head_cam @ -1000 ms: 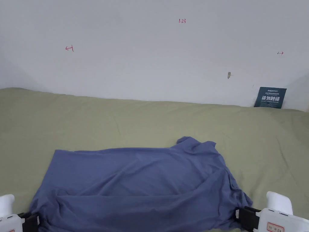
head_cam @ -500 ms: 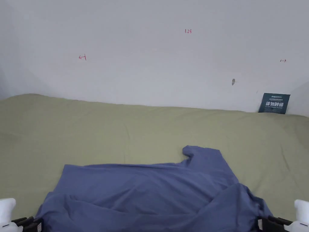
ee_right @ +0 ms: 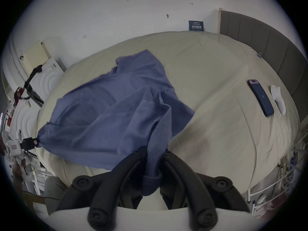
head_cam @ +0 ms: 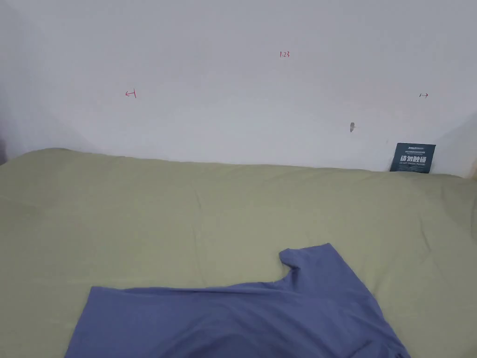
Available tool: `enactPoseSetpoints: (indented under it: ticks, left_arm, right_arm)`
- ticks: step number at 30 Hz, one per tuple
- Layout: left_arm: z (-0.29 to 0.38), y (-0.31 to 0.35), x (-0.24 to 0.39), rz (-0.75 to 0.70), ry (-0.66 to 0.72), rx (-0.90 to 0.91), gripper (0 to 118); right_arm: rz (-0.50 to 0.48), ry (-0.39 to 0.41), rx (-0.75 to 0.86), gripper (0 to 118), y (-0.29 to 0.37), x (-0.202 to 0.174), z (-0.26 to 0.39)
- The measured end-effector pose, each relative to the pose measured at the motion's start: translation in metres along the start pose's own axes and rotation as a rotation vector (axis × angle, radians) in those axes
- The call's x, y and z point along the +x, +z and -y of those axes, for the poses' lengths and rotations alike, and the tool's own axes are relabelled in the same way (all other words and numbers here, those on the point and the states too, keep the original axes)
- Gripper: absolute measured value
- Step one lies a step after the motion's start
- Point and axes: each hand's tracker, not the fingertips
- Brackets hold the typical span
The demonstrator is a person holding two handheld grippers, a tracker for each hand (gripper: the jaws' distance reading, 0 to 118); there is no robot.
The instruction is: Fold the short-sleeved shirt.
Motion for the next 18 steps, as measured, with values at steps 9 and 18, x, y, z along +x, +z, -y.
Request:
enactPoseSetpoints:
  ticks: [9, 18]
  left_arm:
    - [0.032, -0.005, -0.005, 0.026, 0.075, -0.027, 67]
    - [-0.029, 0.1, 0.041, 0.002, 0.011, 0.434, 70]
  right_arm:
    - [0.015, -0.046, -0.047, 73, 0.003, 0.008, 0.005]
    - [-0.032, 0.034, 0.363, 87, 0.114, -0.037, -0.032]
